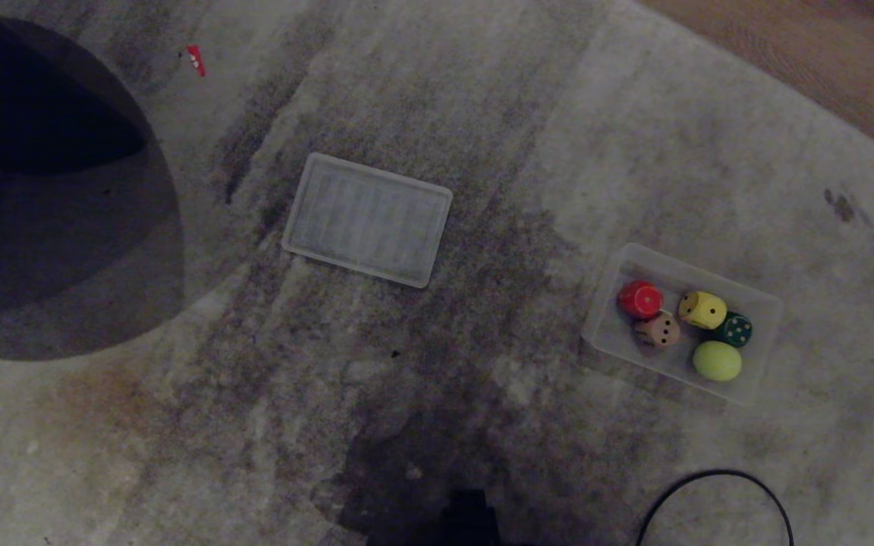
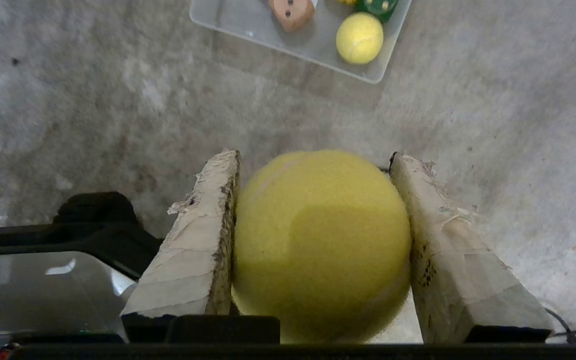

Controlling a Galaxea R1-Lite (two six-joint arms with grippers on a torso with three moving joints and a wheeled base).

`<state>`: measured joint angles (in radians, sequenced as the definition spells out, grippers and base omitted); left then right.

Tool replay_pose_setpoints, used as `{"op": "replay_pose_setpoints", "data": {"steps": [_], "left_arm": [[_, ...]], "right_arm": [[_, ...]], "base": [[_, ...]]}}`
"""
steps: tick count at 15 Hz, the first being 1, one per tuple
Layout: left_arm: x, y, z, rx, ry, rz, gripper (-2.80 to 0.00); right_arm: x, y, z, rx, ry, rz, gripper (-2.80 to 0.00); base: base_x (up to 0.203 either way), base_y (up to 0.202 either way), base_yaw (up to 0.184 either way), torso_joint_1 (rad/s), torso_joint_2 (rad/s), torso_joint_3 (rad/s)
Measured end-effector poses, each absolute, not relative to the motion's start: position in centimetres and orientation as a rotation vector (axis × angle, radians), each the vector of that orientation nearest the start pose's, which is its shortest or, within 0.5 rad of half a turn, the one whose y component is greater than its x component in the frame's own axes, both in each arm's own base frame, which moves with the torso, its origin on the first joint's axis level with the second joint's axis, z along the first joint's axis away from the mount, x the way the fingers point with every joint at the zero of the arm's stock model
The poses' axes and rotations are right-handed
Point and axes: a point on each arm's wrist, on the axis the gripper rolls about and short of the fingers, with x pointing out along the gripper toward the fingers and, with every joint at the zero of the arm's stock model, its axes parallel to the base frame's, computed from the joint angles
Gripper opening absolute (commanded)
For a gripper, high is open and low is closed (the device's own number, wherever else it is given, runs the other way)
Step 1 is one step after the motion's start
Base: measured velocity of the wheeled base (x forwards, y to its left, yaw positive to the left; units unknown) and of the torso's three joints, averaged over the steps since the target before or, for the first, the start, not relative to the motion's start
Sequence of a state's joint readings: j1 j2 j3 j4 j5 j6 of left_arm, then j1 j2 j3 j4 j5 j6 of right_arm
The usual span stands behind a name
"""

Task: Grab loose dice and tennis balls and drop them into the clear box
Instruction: Put the ball in the box

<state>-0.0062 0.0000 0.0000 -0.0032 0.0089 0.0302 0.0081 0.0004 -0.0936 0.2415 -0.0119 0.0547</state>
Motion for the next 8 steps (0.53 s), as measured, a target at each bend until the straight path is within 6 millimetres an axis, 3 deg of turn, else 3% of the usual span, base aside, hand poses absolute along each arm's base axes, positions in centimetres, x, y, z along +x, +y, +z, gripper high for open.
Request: {"op": "replay_pose_setpoints", "data": {"steps": [5,8], "left_arm": [[-2.28,0.03,7.57,0.03,-0.002,0.003,-2.8],[-2.28,0.03,7.56,0.027,-0.001,0.003,-2.8]], "right_arm": [[-3.17,-0.05,7.64,0.055,0.148,-0.009,-2.8],[-3.17,-0.05,7.64,0.05,0.148,-0.007,-2.8]], "base": [[0.0,0.0,0.0,0.004,0.0,-0.191],[0.0,0.0,0.0,0.005,0.01,-0.06]]}}
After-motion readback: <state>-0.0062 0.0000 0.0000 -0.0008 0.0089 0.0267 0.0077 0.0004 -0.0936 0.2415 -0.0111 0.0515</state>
